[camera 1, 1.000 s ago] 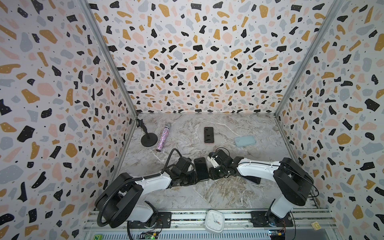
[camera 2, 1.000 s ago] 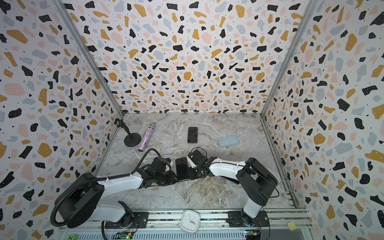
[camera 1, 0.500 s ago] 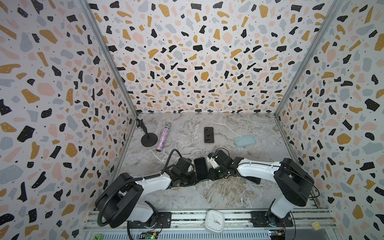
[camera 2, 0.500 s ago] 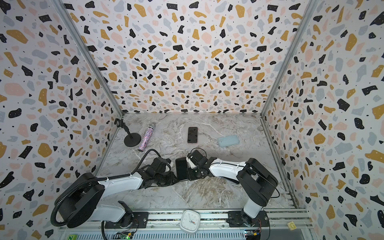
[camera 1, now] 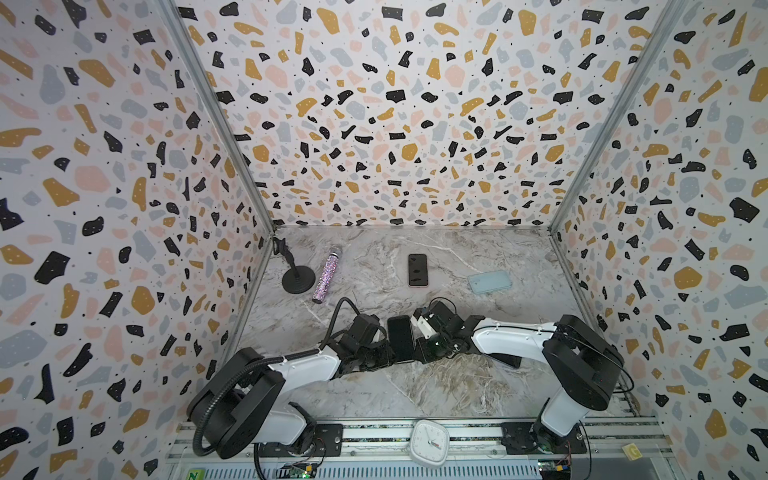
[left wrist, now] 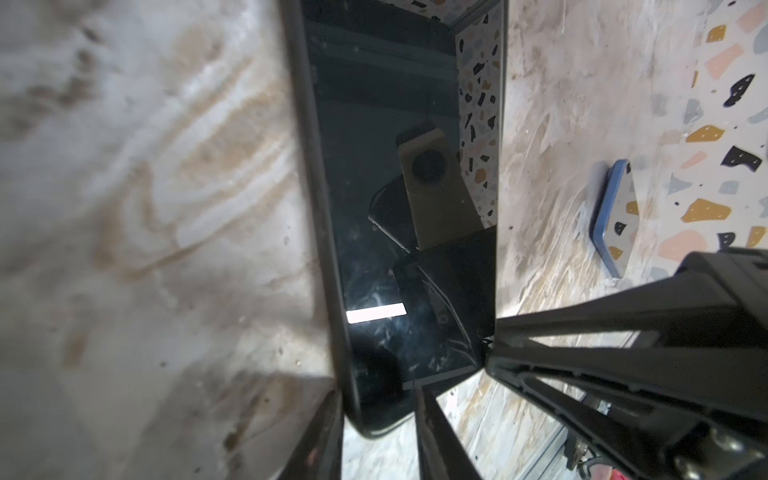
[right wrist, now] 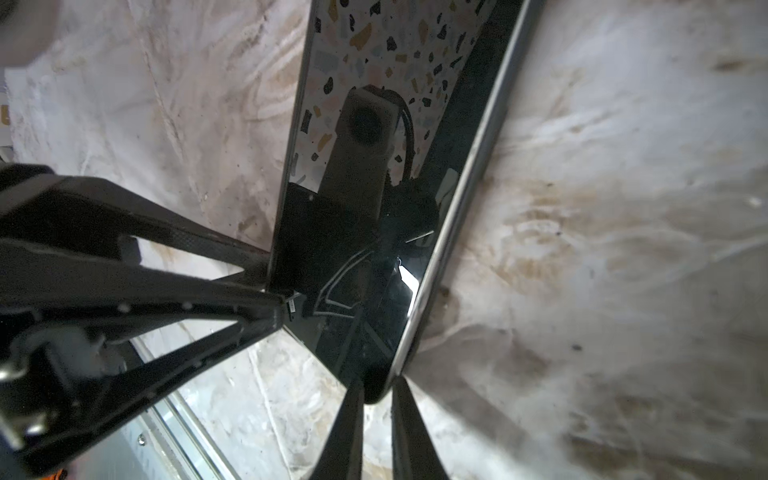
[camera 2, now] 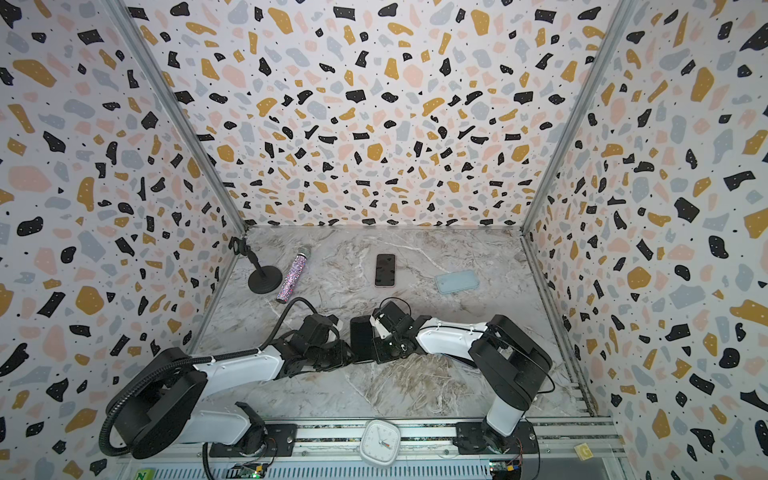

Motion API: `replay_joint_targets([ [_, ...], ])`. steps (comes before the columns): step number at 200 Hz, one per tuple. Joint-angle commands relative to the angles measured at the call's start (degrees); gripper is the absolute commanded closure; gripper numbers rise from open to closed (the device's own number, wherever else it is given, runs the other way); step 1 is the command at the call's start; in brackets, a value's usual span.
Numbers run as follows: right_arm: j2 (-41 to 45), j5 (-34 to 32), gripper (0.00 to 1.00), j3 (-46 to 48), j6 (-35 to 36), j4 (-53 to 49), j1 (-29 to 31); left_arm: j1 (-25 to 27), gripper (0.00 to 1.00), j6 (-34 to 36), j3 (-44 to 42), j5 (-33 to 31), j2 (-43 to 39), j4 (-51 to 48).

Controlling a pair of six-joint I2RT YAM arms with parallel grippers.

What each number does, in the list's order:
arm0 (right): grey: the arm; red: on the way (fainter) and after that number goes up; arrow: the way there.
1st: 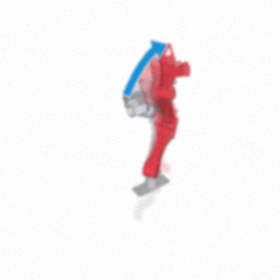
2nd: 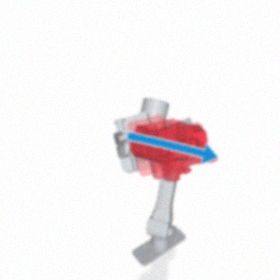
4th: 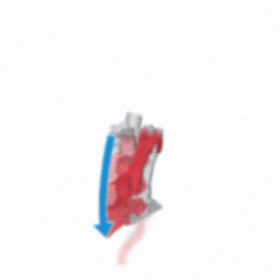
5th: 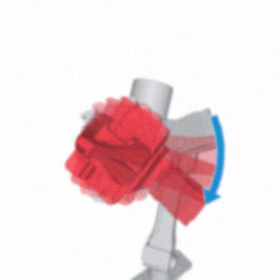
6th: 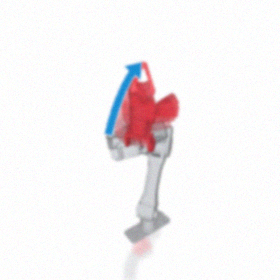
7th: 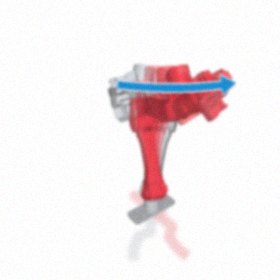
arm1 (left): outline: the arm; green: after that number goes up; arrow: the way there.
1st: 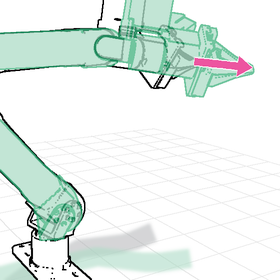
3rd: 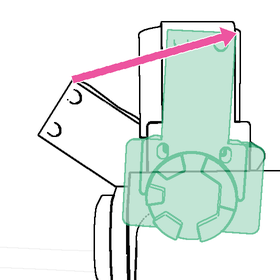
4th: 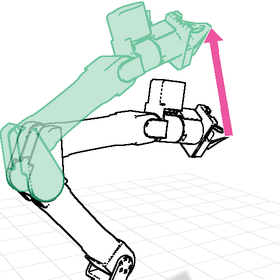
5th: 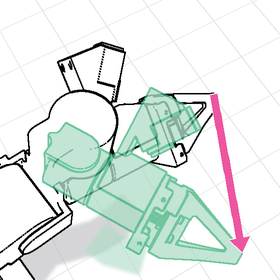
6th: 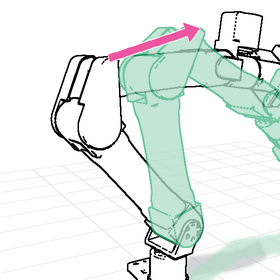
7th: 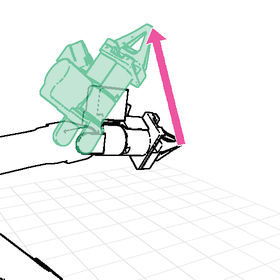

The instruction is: Put the phone into the phone case

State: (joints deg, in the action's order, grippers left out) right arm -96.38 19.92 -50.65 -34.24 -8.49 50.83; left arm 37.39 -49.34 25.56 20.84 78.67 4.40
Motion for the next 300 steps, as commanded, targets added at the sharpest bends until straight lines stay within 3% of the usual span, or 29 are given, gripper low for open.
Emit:
replay_joint_targets([
  [1, -1.6, 1.4, 0.86, -0.8, 0.1, 0.2, 1.0, 0.0, 0.72, -2.7, -2.2, 1.1, 1.8, 4.3],
  [93, -8.2, 3.9, 0.9, -3.9, 0.2, 0.8, 5.1, 0.1, 0.78, -4.2, -3.4, 2.8, 2.7, 8.5],
  [214, -11.7, 5.6, 0.92, -4.2, -0.4, 2.7, 5.4, 0.4, 0.79, -4.9, -3.9, 3.2, 2.5, 9.6],
  [262, -4.8, 0.2, 0.91, -4.4, 0.9, -2.2, 3.5, 0.4, 0.79, -3.7, -3.4, 1.8, 0.6, 6.8],
  [300, 3.2, -5.2, 0.81, -5.6, 2.5, -7.6, 1.0, 0.1, 0.75, 1.9, 0.7, -2.0, -2.3, -3.4],
])
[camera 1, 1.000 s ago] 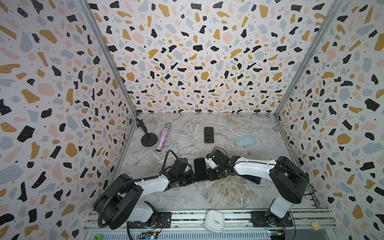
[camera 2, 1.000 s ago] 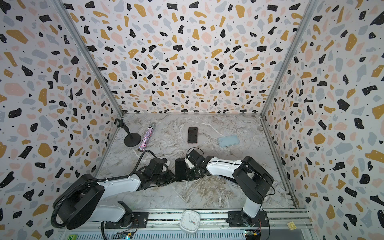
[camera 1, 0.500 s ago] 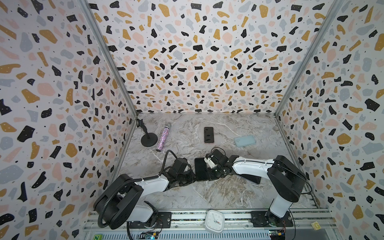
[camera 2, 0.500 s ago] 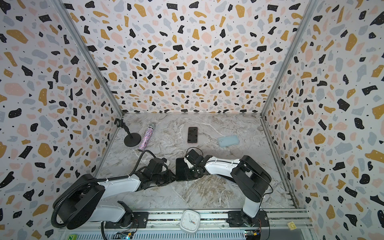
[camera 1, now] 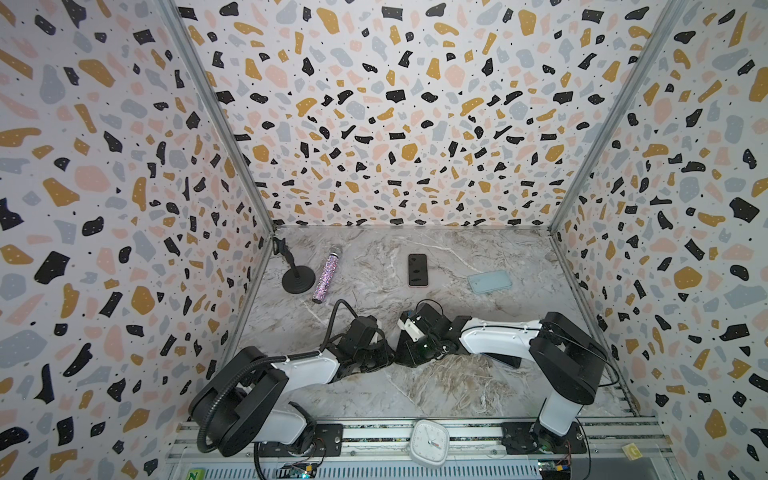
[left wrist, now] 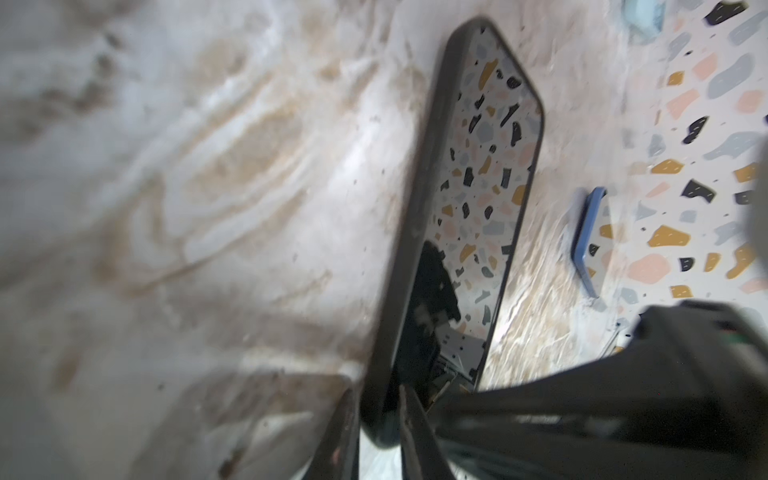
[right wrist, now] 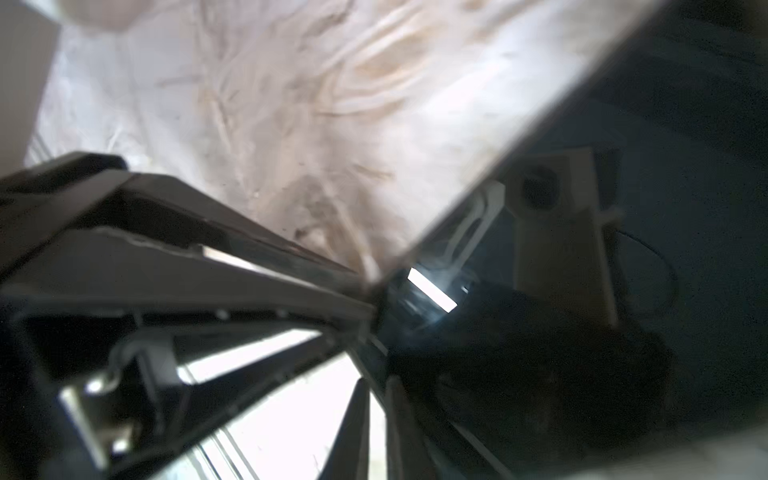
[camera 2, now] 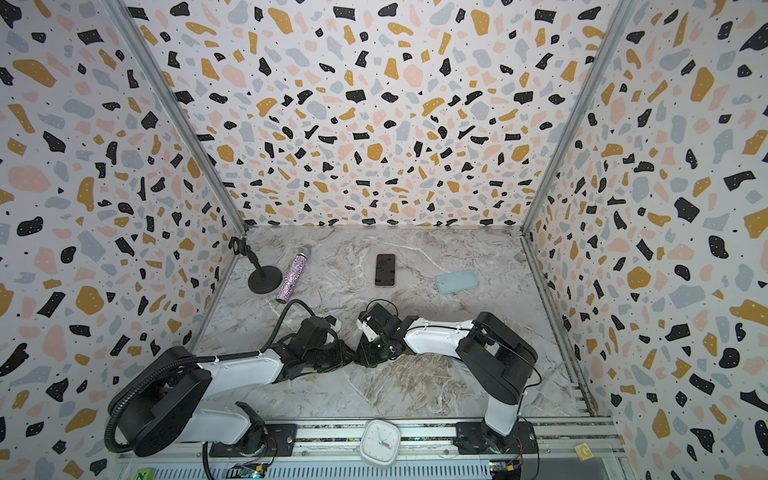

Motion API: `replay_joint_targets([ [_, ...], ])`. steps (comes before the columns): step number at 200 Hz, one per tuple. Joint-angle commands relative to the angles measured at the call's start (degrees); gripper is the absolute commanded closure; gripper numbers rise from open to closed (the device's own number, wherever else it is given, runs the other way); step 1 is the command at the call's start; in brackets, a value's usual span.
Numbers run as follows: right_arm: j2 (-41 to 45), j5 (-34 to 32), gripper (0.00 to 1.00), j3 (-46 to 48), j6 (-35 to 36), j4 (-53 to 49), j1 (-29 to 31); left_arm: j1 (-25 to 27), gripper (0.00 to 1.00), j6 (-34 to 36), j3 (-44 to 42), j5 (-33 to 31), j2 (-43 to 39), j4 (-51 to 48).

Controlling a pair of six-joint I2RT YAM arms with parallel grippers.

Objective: Put the phone into the phone case
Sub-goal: 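Lay the cased phone flat on the table with both grippers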

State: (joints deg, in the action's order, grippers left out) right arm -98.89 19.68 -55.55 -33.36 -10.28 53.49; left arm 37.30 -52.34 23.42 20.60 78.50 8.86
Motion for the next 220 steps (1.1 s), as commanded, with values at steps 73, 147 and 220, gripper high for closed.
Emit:
replay_joint_targets([
  [73, 7.8, -0.9, 0.67, 5.1, 1.0, -0.4, -8.0, 0.3, 0.58, 15.1, 11.5, -4.4, 0.0, -18.5],
  [147, 4.3, 0.8, 0.56, 4.5, 1.5, 2.2, -10.7, 0.3, 0.56, 20.1, 22.5, -6.9, 9.9, -20.6],
  [220, 2.0, 0.4, 0.56, 3.9, 1.1, 3.1, -11.3, 0.5, 0.55, 23.6, 26.9, -7.7, 16.8, -24.1],
])
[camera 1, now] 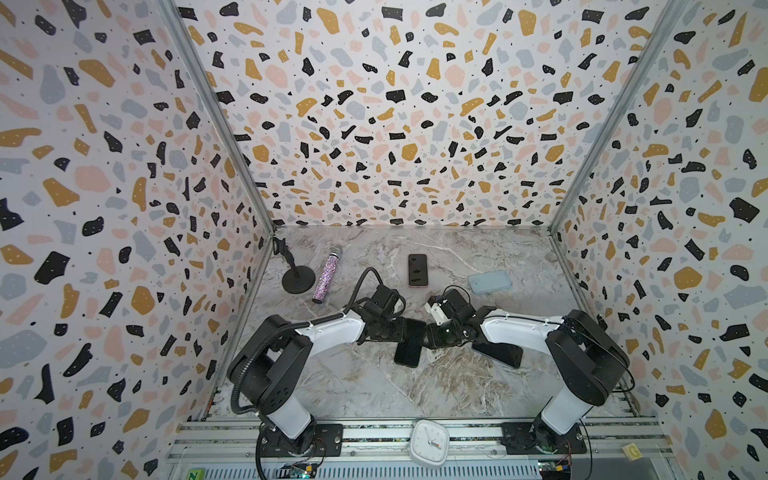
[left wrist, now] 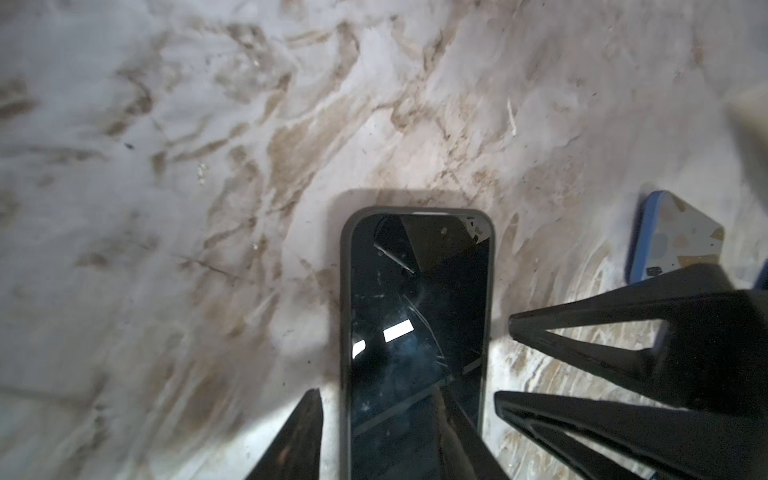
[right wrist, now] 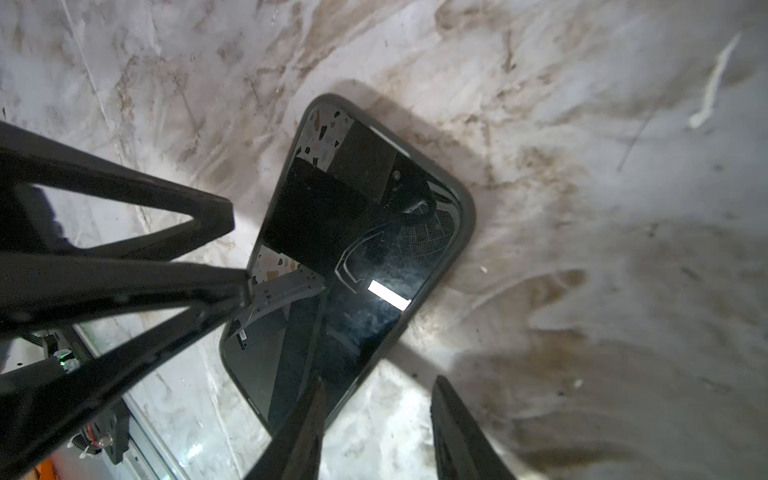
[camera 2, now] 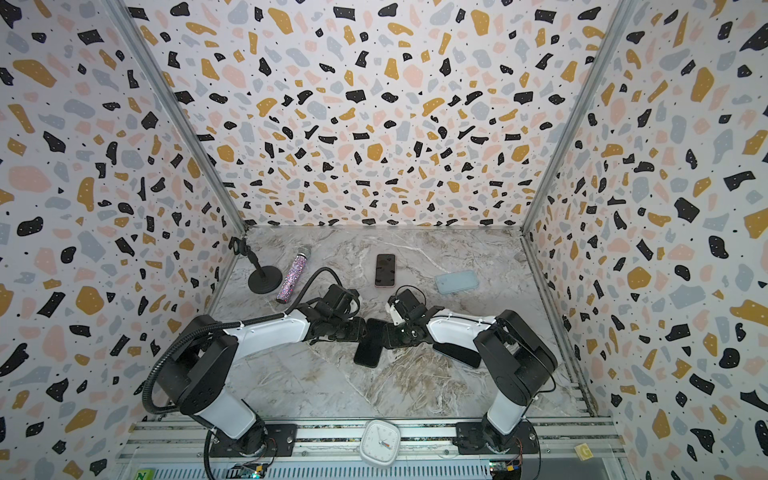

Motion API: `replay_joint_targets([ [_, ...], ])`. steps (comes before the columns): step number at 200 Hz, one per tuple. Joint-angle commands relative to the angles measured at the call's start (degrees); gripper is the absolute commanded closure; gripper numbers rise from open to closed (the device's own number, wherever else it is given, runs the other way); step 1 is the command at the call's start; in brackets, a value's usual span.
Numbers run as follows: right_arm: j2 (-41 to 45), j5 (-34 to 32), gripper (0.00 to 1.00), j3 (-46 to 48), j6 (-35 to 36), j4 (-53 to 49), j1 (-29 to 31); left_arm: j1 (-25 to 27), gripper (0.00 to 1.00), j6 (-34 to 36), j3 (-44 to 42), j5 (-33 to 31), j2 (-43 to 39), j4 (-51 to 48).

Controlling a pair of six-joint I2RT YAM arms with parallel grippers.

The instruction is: Put the phone into the phone case

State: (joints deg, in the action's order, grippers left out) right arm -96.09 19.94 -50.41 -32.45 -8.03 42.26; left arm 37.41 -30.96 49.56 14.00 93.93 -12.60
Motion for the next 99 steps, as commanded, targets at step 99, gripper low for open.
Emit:
replay_joint_targets([
  [99, -6.0, -1.5, 0.64, -2.6, -0.5, 2.7, 2.2, 2.7, 0.57, 1.9, -0.7, 0.6, 5.1, 0.3],
])
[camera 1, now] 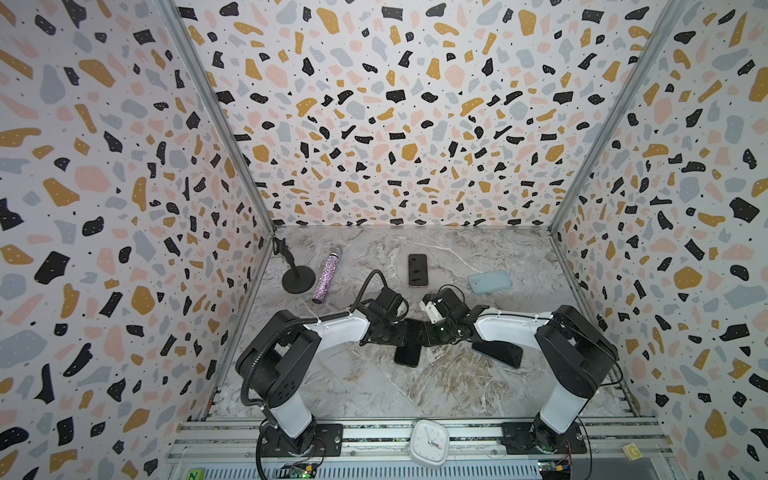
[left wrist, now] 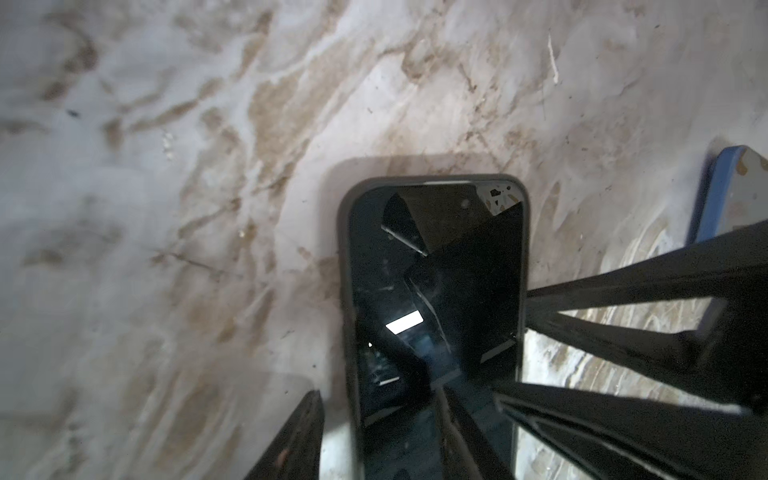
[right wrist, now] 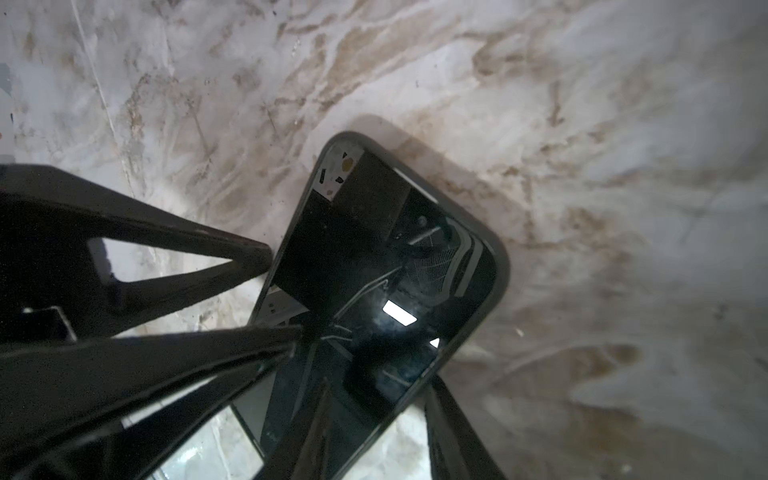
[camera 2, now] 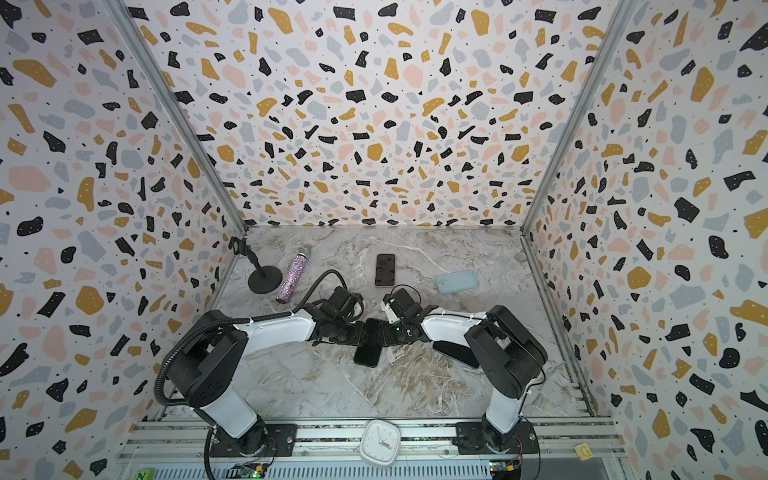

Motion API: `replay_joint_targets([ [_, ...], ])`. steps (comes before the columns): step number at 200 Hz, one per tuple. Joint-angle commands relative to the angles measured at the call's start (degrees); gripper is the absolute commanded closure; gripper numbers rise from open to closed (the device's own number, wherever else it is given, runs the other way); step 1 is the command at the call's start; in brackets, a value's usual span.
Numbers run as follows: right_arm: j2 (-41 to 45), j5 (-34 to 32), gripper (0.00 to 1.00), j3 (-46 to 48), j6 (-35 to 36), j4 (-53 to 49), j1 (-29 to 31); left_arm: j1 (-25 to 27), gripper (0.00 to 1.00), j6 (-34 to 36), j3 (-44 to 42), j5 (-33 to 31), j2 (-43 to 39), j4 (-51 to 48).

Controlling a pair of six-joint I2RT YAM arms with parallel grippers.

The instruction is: Put the phone into the phone case

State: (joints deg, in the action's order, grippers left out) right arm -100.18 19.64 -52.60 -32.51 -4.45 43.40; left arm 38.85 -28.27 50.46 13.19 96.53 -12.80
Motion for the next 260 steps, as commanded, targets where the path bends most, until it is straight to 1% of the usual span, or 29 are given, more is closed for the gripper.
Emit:
replay_joint_targets([
  [1, -2.0, -1.2, 0.64, -0.4, -0.5, -0.9, 1.1, 1.2, 0.57, -0.9, -1.6, 1.4, 2.6, 0.6],
  [25, -2.0, -1.5, 0.69, 0.5, -2.0, 0.6, 1.3, 1.6, 0.63, -1.5, -2.3, 1.1, 2.9, 1.6],
  [59, -2.8, -1.6, 0.77, 0.9, -3.0, 1.4, 1.8, 1.7, 0.76, -2.1, -3.7, 0.9, 3.0, 3.1],
  [80, -3.4, -1.5, 0.82, 1.1, -3.4, 1.8, 2.0, 1.7, 0.81, -2.4, -4.2, 1.0, 3.1, 3.9],
  [101, -3.7, -1.5, 0.84, 1.4, -3.8, 2.3, 2.2, 1.8, 0.83, -2.5, -4.5, 1.1, 3.4, 4.4],
  [142, -4.2, -1.6, 0.92, 1.5, -4.2, 2.5, 2.5, 1.9, 0.91, -3.0, -5.0, 1.8, 3.5, 5.7],
  [165, -4.4, -1.7, 0.94, 1.4, -4.3, 2.4, 2.7, 2.0, 1.0, -3.2, -5.3, 2.0, 3.4, 6.3],
  [172, -4.2, -1.8, 0.96, 1.4, -4.4, 2.4, 2.7, 2.0, 1.0, -3.3, -5.4, 2.0, 3.4, 6.3],
  [189, -3.5, -1.9, 0.96, 1.1, -4.2, 1.7, 2.7, 2.0, 1.0, -3.4, -5.5, 1.5, 3.2, 6.1],
  [200, -2.0, -2.0, 0.95, 0.6, -3.7, 0.8, 2.3, 2.0, 1.0, -3.4, -5.2, 0.6, 2.5, 5.0],
  [214, 0.5, -1.9, 0.86, -0.2, -2.8, -0.6, 1.7, 2.0, 1.0, -3.3, -4.4, -1.4, 1.1, 2.5],
  [222, 2.3, -2.4, 0.82, -1.0, -2.0, -1.6, 1.5, 2.0, 0.94, -3.1, -3.6, -2.7, -0.1, 0.4],
  [230, 4.0, -2.9, 0.79, -1.5, -1.2, -3.0, 1.1, 2.1, 0.85, -2.9, -2.9, -4.1, -1.4, -1.4],
  [234, 4.8, -3.1, 0.77, -1.9, -0.7, -3.6, 0.9, 2.2, 0.78, -2.8, -2.6, -4.5, -2.0, -2.3],
  [243, 6.8, -3.3, 0.73, -2.2, 0.5, -4.7, 0.2, 2.2, 0.57, -2.2, -2.0, -5.2, -3.3, -4.0],
  [247, 7.6, -3.2, 0.72, -2.3, 1.0, -5.1, -0.1, 2.2, 0.5, -1.9, -1.7, -5.7, -3.7, -5.0],
  [260, 10.8, -3.5, 0.68, -2.0, 2.9, -6.2, -1.0, 2.2, 0.39, -0.9, 0.2, -7.4, -4.7, -9.0],
])
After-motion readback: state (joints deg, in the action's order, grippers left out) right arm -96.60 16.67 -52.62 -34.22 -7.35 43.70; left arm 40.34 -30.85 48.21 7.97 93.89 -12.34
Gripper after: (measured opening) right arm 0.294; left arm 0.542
